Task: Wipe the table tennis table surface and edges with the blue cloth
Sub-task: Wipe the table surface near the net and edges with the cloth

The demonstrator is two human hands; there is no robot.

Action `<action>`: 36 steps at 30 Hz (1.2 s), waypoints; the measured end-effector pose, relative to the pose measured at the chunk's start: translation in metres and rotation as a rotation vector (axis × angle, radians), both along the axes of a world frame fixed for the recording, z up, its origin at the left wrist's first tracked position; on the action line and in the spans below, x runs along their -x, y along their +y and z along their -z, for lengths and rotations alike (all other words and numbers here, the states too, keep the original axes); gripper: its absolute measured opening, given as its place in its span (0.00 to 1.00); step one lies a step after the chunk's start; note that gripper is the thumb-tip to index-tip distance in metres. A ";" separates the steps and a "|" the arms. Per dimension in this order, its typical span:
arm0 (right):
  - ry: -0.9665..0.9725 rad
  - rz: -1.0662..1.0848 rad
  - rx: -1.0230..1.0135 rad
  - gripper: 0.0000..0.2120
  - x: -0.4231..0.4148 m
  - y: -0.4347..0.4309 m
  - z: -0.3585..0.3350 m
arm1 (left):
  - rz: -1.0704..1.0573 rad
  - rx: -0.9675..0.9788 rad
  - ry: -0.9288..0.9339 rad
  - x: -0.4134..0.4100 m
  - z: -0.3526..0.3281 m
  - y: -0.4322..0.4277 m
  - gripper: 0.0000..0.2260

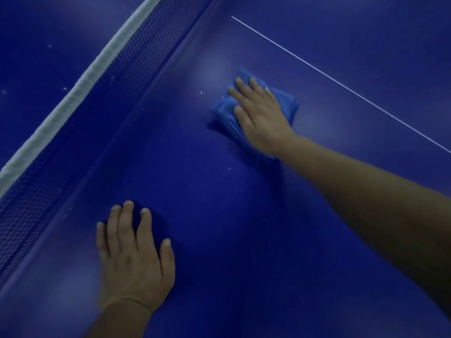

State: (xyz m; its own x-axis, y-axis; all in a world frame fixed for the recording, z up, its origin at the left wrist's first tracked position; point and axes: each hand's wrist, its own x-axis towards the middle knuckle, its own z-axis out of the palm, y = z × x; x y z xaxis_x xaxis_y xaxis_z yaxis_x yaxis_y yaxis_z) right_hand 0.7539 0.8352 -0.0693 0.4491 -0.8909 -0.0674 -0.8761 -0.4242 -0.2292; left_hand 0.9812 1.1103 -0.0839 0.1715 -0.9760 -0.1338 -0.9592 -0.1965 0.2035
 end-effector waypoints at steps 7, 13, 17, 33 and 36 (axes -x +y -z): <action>0.156 0.524 0.004 0.28 0.055 -0.085 -0.009 | 0.005 -0.021 0.004 0.000 0.000 0.000 0.31; 0.076 0.026 0.030 0.27 -0.049 -0.036 -0.001 | 0.006 -0.025 -0.003 -0.001 0.000 0.000 0.30; 0.100 0.048 0.100 0.26 -0.005 -0.050 -0.002 | 0.025 -0.019 0.003 -0.003 0.002 0.002 0.30; 0.208 0.076 0.131 0.31 -0.012 -0.162 -0.011 | 0.033 -0.070 -0.017 -0.003 0.001 0.000 0.31; 0.211 0.170 0.121 0.27 -0.044 -0.186 -0.009 | 0.041 -0.075 -0.021 -0.005 0.002 0.000 0.30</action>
